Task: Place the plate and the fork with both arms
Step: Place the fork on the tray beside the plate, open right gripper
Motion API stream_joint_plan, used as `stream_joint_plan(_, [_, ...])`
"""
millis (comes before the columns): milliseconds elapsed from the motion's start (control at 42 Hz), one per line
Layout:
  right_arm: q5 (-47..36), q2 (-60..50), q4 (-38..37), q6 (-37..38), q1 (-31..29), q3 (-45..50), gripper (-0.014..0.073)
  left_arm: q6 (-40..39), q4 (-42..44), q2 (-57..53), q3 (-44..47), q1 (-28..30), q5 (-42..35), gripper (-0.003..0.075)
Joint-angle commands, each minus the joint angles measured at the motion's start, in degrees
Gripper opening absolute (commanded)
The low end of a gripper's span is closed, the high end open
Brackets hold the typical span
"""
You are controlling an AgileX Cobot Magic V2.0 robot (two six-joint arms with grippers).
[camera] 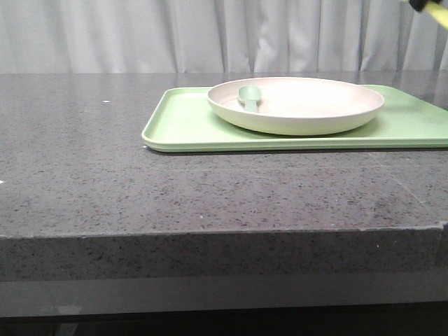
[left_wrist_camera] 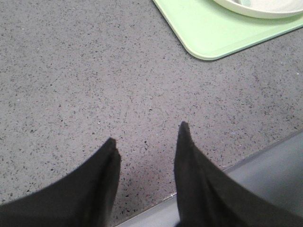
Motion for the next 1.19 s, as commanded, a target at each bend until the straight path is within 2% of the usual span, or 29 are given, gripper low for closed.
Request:
stream_joint_plan(0, [4.2, -2.5, -0.1, -1.9, -0.7, 1.8, 0.0076, 0.0, -1.2, -0.1, -1.5, 0.1, -3.5, 0.0272])
stream_joint_plan(167, [0.8, -0.1, 1.8, -2.5, -0.7, 5.8, 0.0076, 0.0, -1.2, -0.1, -1.5, 0.1, -3.5, 0.0272])
stream_joint_plan(548, [0.9, 6.6, 3.1, -2.7, -0.7, 5.8, 0.0083, 0.0, -1.2, -0.1, -1.5, 0.1, -3.5, 0.0272])
stream_joint_plan(643, [0.5, 6.7, 3.1, -2.7, -0.7, 5.8, 0.0141, 0.0, -1.2, -0.1, -1.5, 0.1, -3.5, 0.0272])
stream_joint_plan(763, [0.4, 6.7, 3.1, -2.7, -0.7, 5.7, 0.0272, 0.0, -1.2, -0.1, -1.5, 0.1, -3.5, 0.0272])
stream_joint_plan(858, [-0.4, 6.5, 3.1, -2.7, -0.7, 5.6, 0.0339, 0.0, -1.2, -0.1, -1.5, 0.1, -3.5, 0.0272])
stream_joint_plan(1168, [-0.1, 1.9, 3.1, -2.8, -0.3, 5.6, 0.0346, 0.0, -1.2, -0.1, -1.5, 0.1, -3.5, 0.0272])
